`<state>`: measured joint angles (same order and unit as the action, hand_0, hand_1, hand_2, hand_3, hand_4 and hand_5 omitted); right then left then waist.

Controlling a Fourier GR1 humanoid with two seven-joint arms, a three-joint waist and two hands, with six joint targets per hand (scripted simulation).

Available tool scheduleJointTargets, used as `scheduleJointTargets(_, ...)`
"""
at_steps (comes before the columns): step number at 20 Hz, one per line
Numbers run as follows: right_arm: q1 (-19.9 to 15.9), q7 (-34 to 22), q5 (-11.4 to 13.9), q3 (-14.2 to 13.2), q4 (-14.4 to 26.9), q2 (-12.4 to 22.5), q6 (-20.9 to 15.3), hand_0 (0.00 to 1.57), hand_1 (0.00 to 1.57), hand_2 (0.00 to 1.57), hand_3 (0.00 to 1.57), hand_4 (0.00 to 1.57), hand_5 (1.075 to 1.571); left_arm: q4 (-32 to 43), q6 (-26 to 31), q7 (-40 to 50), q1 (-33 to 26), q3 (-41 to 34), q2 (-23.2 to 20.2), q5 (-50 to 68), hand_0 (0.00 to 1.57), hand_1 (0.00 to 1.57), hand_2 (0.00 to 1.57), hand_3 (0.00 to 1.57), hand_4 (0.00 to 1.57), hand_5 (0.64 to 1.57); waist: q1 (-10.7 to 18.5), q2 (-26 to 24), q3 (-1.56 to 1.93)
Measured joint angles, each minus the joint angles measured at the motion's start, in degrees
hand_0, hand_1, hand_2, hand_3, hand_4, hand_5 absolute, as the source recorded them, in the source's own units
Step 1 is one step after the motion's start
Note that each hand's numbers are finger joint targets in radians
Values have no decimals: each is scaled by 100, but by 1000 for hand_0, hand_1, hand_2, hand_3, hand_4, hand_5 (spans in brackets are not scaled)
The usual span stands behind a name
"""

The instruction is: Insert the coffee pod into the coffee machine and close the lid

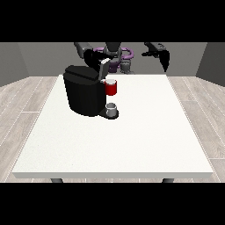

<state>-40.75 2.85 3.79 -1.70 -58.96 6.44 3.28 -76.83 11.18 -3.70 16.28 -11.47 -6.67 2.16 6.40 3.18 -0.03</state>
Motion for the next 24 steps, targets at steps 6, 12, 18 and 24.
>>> scheduleJointTargets(6,-346,0,289,89,125,-70,-176,0,0,0,0,141,1571,11,-2,-148,-78,99,-7,-38,0,0,0,0,139,1571,157,102,2)
scheduleJointTargets(12,-570,69,438,98,231,-140,-231,0,0,0,0,126,1571,69,-12,-317,-131,177,28,-36,0,0,0,0,0,1571,172,136,2)
scheduleJointTargets(18,-351,336,327,244,19,-426,-2,0,0,0,0,352,1571,122,-6,-523,-243,169,15,-19,0,0,0,0,165,1571,-3,-105,2)
scheduleJointTargets(24,716,617,-360,717,-460,-593,36,0,0,0,0,157,1571,258,-115,-671,-520,163,133,-28,0,0,0,0,192,1571,-340,-635,3)
